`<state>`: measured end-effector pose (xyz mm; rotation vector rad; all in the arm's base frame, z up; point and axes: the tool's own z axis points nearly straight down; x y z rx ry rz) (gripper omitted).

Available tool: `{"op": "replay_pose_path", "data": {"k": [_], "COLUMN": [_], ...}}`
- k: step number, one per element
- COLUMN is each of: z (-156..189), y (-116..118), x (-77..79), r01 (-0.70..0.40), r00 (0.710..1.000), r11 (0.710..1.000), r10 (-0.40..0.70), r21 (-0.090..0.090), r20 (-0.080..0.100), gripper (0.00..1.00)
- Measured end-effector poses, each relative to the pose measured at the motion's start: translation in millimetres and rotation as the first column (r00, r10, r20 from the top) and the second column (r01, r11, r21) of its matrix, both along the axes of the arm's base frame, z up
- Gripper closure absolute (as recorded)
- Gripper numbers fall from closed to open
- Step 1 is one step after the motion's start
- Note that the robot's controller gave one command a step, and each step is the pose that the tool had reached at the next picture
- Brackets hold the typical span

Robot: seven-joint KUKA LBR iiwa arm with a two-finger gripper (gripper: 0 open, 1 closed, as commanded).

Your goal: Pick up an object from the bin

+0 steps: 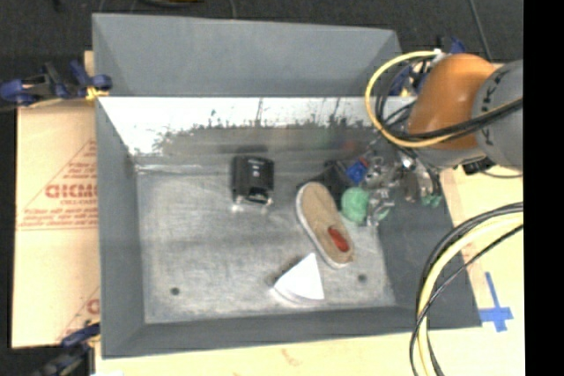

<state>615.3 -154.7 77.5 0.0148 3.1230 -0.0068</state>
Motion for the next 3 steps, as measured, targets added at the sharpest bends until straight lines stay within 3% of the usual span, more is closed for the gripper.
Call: {"op": "replay_pose_path", "data": {"k": [1, 2, 3], "z": [0.0, 52.6, 122.6], "y": [0.0, 0.4, 7.9], "x": [0.0, 2.7, 2.3], "r01": [-0.001, -0.005, -0.015], "r00": [1.0, 1.0, 1.0], "r11": [1.0, 1.0, 1.0], "r10": [0.001, 0.005, 0.015], "r21": [0.0, 0.004, 0.002], "r20": [0.0, -0.018, -0.014], "gripper": [1.0, 1.0, 1.0]}}
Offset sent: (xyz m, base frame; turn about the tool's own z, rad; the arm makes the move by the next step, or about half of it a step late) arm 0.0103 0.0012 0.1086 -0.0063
